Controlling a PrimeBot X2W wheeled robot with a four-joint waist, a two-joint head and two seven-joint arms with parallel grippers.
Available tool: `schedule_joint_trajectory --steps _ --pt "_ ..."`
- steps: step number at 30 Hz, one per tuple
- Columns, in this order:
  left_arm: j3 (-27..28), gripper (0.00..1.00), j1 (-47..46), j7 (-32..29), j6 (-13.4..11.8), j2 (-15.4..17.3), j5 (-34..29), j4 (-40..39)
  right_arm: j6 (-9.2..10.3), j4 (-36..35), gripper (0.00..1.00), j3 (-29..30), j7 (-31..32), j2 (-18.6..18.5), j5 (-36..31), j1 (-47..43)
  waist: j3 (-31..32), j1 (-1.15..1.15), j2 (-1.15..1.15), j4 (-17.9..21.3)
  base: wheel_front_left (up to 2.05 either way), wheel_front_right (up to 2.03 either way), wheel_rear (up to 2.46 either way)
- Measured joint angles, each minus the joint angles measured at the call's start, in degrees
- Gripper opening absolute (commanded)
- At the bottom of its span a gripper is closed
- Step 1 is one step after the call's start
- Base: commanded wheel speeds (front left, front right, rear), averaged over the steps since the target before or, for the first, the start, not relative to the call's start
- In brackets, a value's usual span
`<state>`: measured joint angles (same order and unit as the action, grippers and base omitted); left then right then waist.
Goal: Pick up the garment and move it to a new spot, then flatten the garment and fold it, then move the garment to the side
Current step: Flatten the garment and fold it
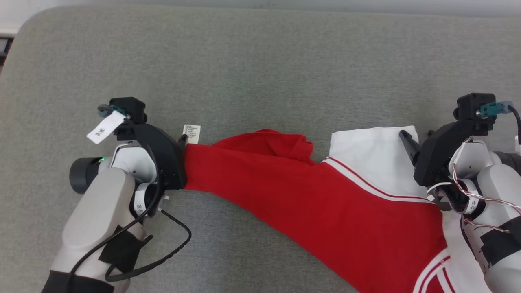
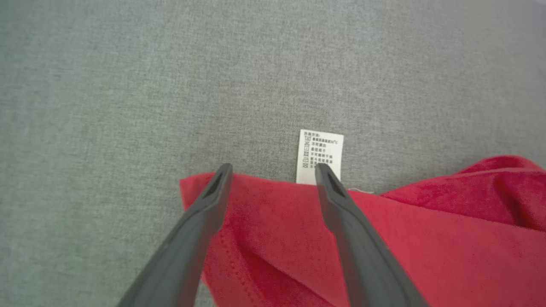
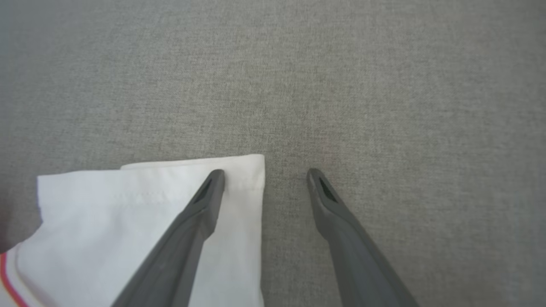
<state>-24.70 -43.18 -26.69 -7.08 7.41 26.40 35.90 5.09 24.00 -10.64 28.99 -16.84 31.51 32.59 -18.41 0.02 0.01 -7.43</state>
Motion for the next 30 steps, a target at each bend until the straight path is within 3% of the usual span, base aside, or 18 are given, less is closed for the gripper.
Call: schedule_joint_trajectory --steps 8,14,17,19,20,21,22,23,30 --pt "-0.2 1.00 -1.2 0.1 0.0 -1.3 -0.2 3.8 -0.08 2.8 1.00 -0.2 0.8 0.0 0.2 1.6 -1.6 -0.02 -0.01 -3.5 0.00 0.00 0.00" --pt "0.6 1.00 -1.4 0.8 0.1 -1.8 0.6 5.7 -1.09 4.6 1.00 -1.5 1.8 0.1 0.2 2.4 -1.1 -0.02 -0.01 -4.0 0.00 0.00 0.00" --pt "1.1 1.00 -1.4 1.0 0.7 -1.7 0.9 6.7 -1.38 5.4 0.81 -2.8 2.8 0.6 0.1 2.8 -0.6 -0.03 -0.01 -3.6 0.00 0.00 0.00" --pt "1.4 1.00 -1.4 1.0 1.1 -1.7 1.3 6.9 -1.52 5.4 0.45 -3.0 3.1 0.8 0.1 2.8 -0.6 -0.03 -0.01 -3.4 0.00 0.00 0.00" --pt "1.5 0.84 -1.4 1.4 1.1 -1.8 1.8 7.1 -1.72 5.5 0.35 -3.5 3.4 0.8 0.1 2.8 -0.5 -0.02 -0.01 -3.0 0.00 0.00 0.00" --pt "1.5 0.45 -1.5 1.5 1.1 -1.8 2.0 7.3 -2.05 5.6 0.10 -3.7 3.6 0.9 0.1 2.8 -0.5 -0.03 -0.01 -2.7 0.00 0.00 0.00" --pt "1.5 0.26 -1.6 1.6 1.1 -1.7 2.0 7.5 -2.13 5.6 0.00 -3.8 3.8 1.1 0.1 2.8 -0.5 -0.03 -0.02 -2.5 0.00 0.00 0.00" --pt "1.4 0.00 -1.8 1.6 1.1 -1.8 2.0 7.8 -2.15 5.7 0.00 -3.9 3.8 1.2 0.1 2.8 -0.6 -0.03 -0.02 -2.3 0.00 0.00 0.00" --pt "1.6 0.00 -2.8 4.1 1.5 -2.2 2.0 9.2 -2.33 6.0 0.00 -3.8 2.9 1.4 -0.4 2.8 -0.4 -0.02 -0.01 -1.9 0.00 0.00 0.00"
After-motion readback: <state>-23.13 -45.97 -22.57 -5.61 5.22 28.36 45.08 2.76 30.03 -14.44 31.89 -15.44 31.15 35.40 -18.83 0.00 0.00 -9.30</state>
